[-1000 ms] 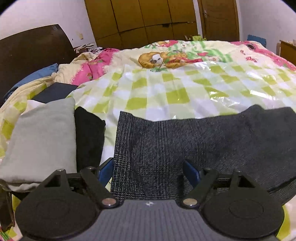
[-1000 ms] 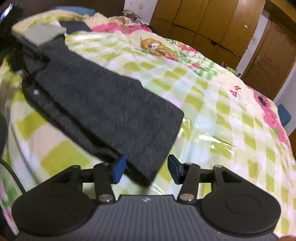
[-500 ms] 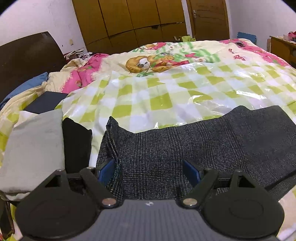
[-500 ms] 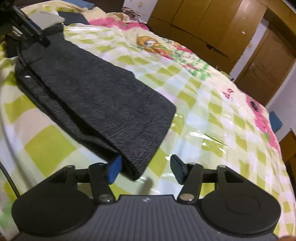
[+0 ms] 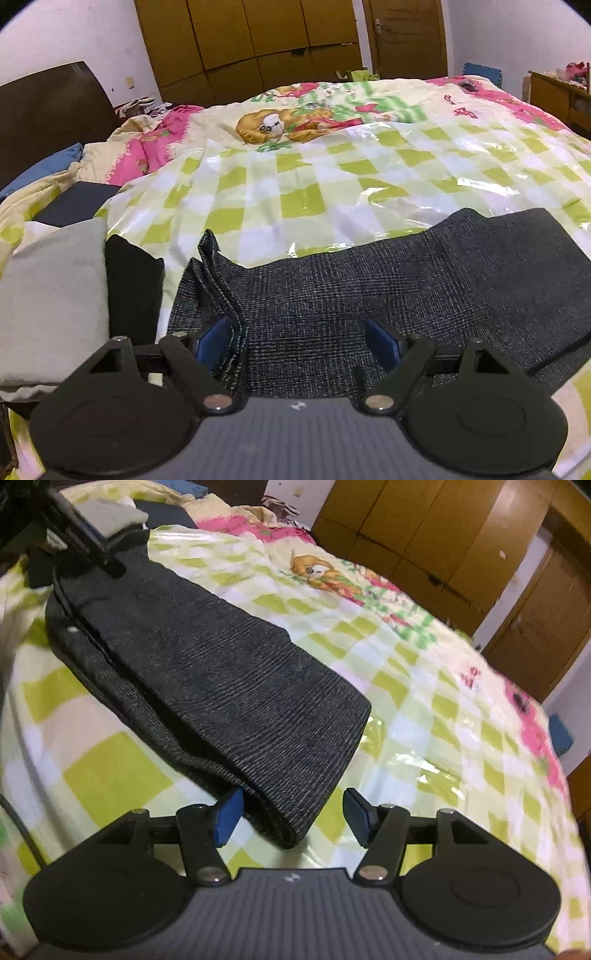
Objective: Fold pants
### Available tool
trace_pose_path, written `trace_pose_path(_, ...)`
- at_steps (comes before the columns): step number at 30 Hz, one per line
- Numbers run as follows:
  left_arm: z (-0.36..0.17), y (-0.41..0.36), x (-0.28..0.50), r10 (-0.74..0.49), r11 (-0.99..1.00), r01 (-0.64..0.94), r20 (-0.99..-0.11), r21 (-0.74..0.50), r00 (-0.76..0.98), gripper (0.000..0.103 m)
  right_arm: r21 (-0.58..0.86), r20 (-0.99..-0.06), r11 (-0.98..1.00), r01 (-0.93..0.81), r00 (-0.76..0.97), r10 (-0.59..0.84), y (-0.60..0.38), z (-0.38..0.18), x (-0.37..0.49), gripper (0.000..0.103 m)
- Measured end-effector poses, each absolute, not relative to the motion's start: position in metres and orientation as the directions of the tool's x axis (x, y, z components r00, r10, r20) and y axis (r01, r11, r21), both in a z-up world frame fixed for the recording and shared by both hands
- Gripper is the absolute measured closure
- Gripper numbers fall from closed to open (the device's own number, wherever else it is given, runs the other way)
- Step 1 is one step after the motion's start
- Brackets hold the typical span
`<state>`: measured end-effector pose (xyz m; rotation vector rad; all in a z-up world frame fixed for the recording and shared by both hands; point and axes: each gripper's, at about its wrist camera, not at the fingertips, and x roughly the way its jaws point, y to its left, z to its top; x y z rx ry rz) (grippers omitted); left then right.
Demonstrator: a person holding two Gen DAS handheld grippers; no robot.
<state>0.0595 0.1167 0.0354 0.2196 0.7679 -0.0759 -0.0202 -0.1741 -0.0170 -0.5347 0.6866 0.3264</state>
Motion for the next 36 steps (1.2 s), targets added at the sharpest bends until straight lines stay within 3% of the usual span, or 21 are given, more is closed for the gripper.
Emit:
trace_pose_path(4, 0.033, 0.112, 0.060, 0.009, 0.971, 0.163, -0.703, 0.177, 0.711, 0.011, -0.433, -0.668, 0.785, -0.443, 0.742, 0.050, -0.176, -0.027, -0.019, 0.042)
trace_pose_path(9, 0.030, 0.107, 0.064, -0.010, 0.970, 0.178, -0.711, 0.163, 0.703, 0.010, -0.408, -0.629, 0.823, -0.396, 0.775, 0.061, -0.183, -0.023, -0.019, 0.042)
trace_pose_path(14, 0.027, 0.091, 0.066, -0.053, 0.961, 0.232, -0.721, 0.152, 0.691, 0.010, -0.510, -0.605, 0.738, -0.442, 0.794, 0.057, -0.170, -0.036, -0.015, 0.042)
trace_pose_path(29, 0.017, 0.070, 0.071, -0.095, 0.945, 0.296, -0.747, 0.141, 0.658, 0.010, -0.347, -0.658, 0.851, -0.395, 0.749, 0.079, -0.204, -0.012, -0.021, 0.042)
trace_pose_path(36, 0.020, 0.068, 0.067, -0.107, 0.939, 0.314, -0.747, 0.142, 0.657, 0.010, -0.410, -0.666, 0.800, -0.439, 0.743, 0.066, -0.196, -0.016, -0.033, 0.041)
